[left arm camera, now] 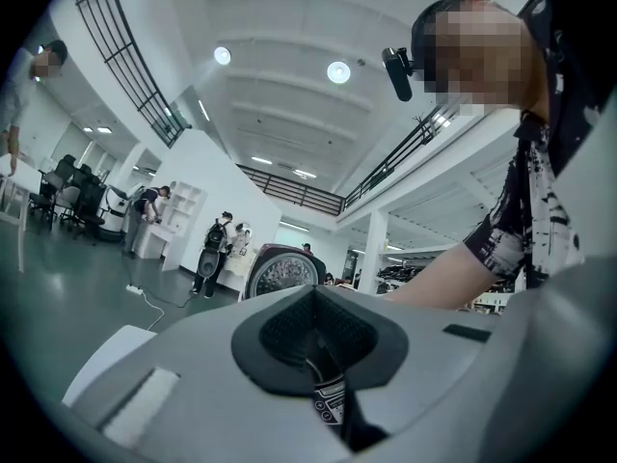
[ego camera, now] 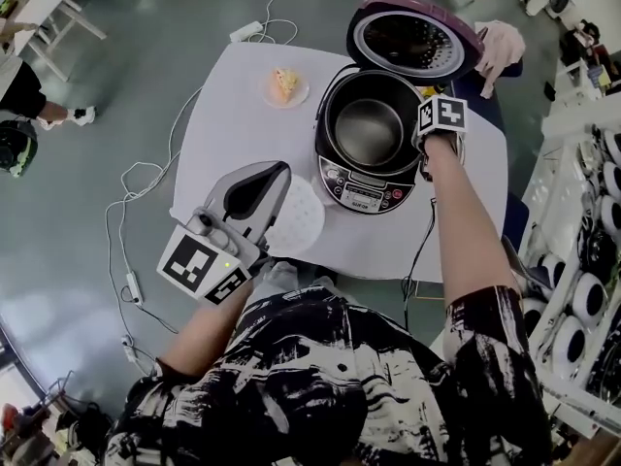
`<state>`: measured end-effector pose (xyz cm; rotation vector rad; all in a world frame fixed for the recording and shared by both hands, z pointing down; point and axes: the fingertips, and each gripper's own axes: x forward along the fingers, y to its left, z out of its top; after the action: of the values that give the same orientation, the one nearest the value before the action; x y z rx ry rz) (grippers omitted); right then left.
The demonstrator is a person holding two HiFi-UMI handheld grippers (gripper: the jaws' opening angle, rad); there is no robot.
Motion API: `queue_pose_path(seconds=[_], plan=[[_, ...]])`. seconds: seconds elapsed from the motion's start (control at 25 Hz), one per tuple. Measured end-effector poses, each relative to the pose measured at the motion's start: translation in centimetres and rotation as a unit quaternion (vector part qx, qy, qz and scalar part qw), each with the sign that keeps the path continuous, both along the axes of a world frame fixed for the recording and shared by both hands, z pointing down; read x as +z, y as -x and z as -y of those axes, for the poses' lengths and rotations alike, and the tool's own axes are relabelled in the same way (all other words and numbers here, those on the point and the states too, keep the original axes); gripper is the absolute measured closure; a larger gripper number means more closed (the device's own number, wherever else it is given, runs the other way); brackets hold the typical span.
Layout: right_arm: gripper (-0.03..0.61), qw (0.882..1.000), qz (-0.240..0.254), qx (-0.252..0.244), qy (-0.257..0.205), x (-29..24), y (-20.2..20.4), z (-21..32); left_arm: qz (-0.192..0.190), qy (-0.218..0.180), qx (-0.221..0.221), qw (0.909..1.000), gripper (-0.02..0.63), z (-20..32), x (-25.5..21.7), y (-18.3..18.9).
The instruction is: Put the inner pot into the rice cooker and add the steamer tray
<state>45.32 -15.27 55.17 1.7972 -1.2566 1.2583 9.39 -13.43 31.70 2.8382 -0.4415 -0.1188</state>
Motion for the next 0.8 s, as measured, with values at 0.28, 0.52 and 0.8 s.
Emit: queue_pose_path(seconds=[0.28, 0.52, 0.8], plan=[[0.57, 0.999, -0.036, -0.025, 0.03, 1.0, 0.3, 0.0, -0.002, 0.002, -0.006, 1.0, 0.609, 0.6, 0.2, 0.8], [0.559, 0.993, -0.078, -0.072, 0.06, 1.5, 0.5, 0.0, -0.002, 0.005, -0.007, 1.0, 0.609, 0.9, 0.4, 1.3], [0.545, 0.993, -0.066, -0.078, 0.061, 1.5, 0.6, -0.1, -0.006, 0.004, -0.002, 1.0, 0.609, 0.8, 0.1, 1.4]])
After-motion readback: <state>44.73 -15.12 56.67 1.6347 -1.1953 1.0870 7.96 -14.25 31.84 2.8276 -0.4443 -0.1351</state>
